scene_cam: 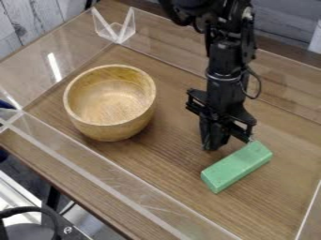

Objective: Remove the green block from inside the brown bowl and put it on the table

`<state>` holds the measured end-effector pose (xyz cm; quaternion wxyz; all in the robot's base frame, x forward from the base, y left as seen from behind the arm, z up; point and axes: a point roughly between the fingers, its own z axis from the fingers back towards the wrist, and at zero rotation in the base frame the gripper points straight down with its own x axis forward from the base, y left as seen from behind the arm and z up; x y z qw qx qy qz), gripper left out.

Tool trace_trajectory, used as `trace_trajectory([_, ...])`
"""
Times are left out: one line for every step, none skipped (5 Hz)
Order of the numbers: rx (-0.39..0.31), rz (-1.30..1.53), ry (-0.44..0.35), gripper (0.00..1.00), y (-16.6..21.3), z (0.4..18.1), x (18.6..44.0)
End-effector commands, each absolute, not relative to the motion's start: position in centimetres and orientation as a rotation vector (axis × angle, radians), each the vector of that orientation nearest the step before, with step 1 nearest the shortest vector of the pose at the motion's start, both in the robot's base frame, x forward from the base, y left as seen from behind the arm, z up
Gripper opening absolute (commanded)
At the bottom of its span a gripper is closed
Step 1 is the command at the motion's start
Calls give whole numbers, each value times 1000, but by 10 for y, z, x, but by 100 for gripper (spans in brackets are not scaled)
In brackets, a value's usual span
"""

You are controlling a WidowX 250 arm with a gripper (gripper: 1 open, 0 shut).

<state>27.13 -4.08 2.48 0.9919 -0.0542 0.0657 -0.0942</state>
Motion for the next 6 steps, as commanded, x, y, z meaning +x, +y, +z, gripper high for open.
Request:
trace_trajectory([-107, -174, 74, 100, -37, 41, 284])
trace_trajectory([-108, -162, 65, 100, -35, 48, 283])
trace_trajectory([-102, -144, 28, 100, -30, 68, 282])
trace_trajectory([-86, -117, -31, 100, -23, 102, 279])
trace_trajectory([-81, -105, -32, 100, -18, 100, 281])
trace_trajectory([-76, -98, -27, 100, -17, 94, 286])
